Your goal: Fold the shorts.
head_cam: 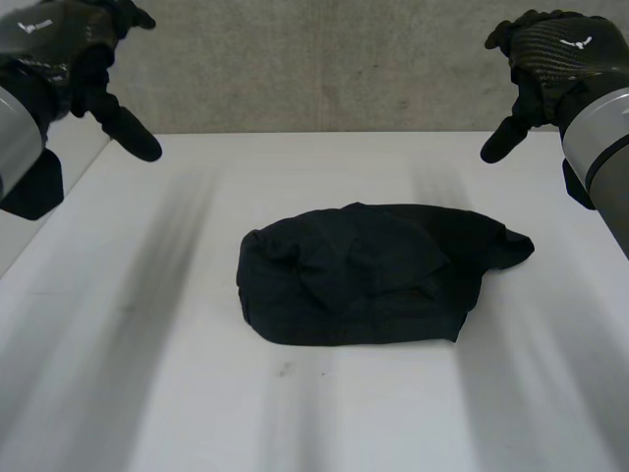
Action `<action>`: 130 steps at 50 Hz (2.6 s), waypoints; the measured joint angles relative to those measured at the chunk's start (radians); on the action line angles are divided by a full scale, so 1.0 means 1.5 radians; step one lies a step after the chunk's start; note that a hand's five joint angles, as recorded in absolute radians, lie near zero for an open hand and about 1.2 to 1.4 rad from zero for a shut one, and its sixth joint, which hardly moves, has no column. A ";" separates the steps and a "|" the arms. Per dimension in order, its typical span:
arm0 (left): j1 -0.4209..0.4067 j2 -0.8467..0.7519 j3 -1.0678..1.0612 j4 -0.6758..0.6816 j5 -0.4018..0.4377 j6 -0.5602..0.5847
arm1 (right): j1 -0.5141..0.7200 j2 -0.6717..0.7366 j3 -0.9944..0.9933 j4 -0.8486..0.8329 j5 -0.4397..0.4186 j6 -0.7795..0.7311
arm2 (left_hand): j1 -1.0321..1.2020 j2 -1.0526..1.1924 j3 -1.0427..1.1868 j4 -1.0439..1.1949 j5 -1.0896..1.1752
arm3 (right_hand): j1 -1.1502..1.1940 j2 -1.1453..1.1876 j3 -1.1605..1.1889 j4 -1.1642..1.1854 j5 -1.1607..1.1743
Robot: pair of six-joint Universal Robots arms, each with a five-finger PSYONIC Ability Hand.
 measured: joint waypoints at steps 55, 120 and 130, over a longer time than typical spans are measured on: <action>0.030 -0.368 0.096 0.029 -0.152 -0.170 | -0.041 0.020 0.277 -0.063 -0.187 -0.111 | 0.593 0.655 0.634 0.657 0.607 | 0.000 0.000 0.000 0.000 0.000; -0.026 -0.263 -0.060 0.073 0.008 0.151 | 0.069 0.055 0.348 -0.112 -0.198 -0.105 | 0.026 0.015 0.021 0.017 0.001 | 0.000 0.000 0.000 0.000 0.000; -0.003 -0.271 -0.069 0.074 0.011 0.150 | 0.114 0.165 0.305 -0.205 -0.077 -0.128 | 0.026 0.015 0.021 0.017 0.001 | 0.515 0.628 0.626 0.619 0.588</action>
